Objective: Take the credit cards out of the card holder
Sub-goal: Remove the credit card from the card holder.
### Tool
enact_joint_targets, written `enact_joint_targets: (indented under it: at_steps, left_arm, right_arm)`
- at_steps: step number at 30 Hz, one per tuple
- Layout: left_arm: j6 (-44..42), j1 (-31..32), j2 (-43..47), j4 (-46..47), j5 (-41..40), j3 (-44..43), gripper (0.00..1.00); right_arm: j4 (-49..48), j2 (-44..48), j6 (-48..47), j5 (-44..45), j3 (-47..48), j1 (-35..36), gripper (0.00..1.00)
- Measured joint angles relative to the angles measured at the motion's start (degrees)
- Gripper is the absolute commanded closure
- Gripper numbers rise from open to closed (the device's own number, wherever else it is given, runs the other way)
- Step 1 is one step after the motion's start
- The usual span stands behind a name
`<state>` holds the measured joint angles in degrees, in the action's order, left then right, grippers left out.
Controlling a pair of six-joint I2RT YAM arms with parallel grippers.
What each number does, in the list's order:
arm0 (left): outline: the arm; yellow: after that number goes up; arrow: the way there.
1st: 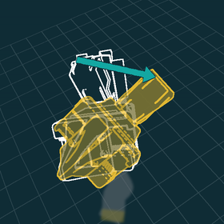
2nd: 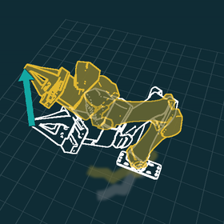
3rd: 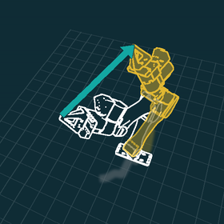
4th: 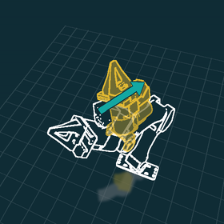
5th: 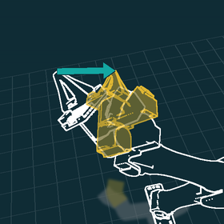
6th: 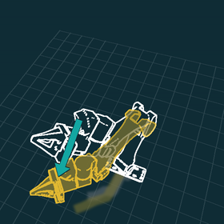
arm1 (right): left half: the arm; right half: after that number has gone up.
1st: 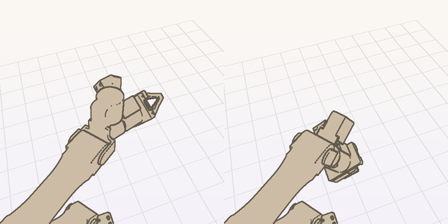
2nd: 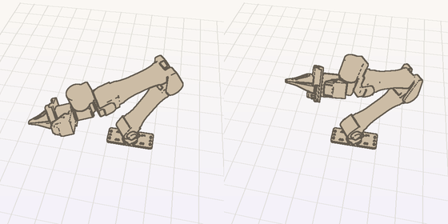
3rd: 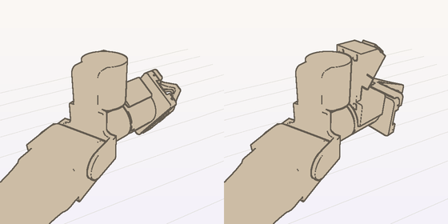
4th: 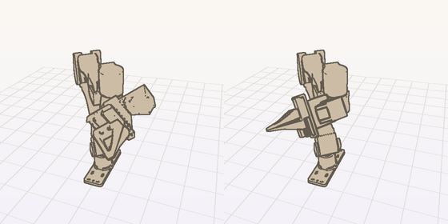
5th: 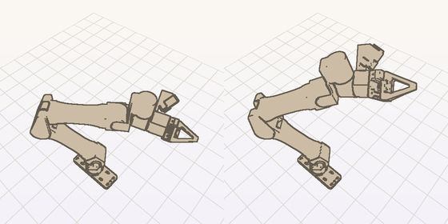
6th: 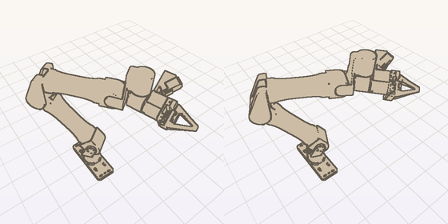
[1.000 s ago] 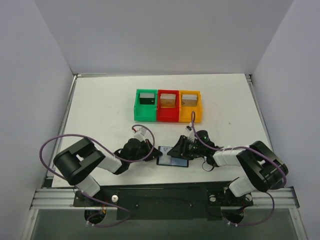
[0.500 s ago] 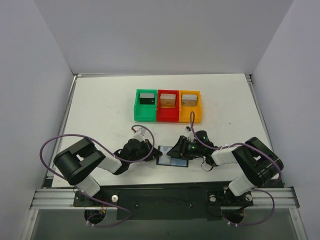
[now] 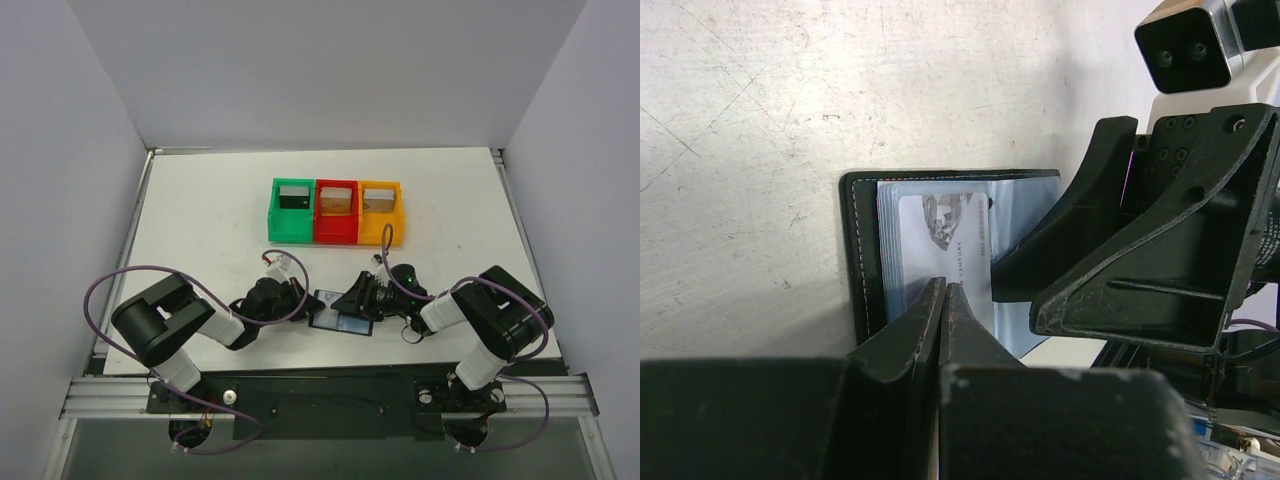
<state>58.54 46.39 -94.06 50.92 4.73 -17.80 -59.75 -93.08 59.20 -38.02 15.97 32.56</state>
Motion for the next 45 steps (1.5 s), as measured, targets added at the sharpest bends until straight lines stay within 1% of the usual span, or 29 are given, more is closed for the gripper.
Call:
enact_joint_targets:
  at_steps: [13,15,17,19,22,25,30,33,38,42,45]
  left_arm:
    - [0.8,0.0,-0.7,1.4,-0.2,0.1,1.00]
    - [0.8,0.0,-0.7,1.4,-0.2,0.1,0.94]
    - [0.9,0.0,-0.7,1.7,-0.2,0.3,0.83]
    - [1.1,0.1,-0.5,2.1,-0.2,0.8,0.77]
    - [1.3,0.2,0.5,1.7,-0.2,1.2,0.73]
    - [1.2,0.4,2.4,-0.4,-0.2,1.3,0.70]
    - [0.7,0.4,6.2,-5.9,-0.4,1.4,0.69]
    - [0.4,0.3,8.5,-8.8,-0.8,1.6,0.66]
    - [-0.5,-0.3,14.3,-14.5,-1.9,2.4,0.63]
    - [-1.1,-0.4,19.0,-18.1,-2.9,2.4,0.62]
    - [-2.0,-0.4,20.6,-21.1,-3.2,2.2,0.62]
  right_arm:
    - [-3.8,-0.5,3.0,-0.5,-0.7,-1.1,0.62]
    - [-4.7,-1.3,3.6,-0.7,-0.7,-1.3,0.62]
    - [-5.0,-1.8,3.8,-0.9,-0.7,-1.4,0.62]
    - [-5.2,-2.1,3.8,-1.0,-0.7,-1.4,0.62]
    - [-5.2,-2.1,3.7,-1.2,-0.7,-1.4,0.62]
    - [-5.1,-2.1,3.4,-1.3,-0.7,-1.4,0.62]
    - [-5.1,-2.3,2.9,-1.4,-0.6,-1.4,0.62]
    - [-4.8,-2.4,2.4,-1.5,-0.6,-1.4,0.62]
    - [-4.0,-2.5,1.5,-1.5,-0.3,-1.4,0.62]
    - [-3.7,-3.2,0.9,-1.9,0.2,-1.4,0.62]
    - [-3.7,-3.5,0.9,-2.3,0.4,-1.4,0.61]
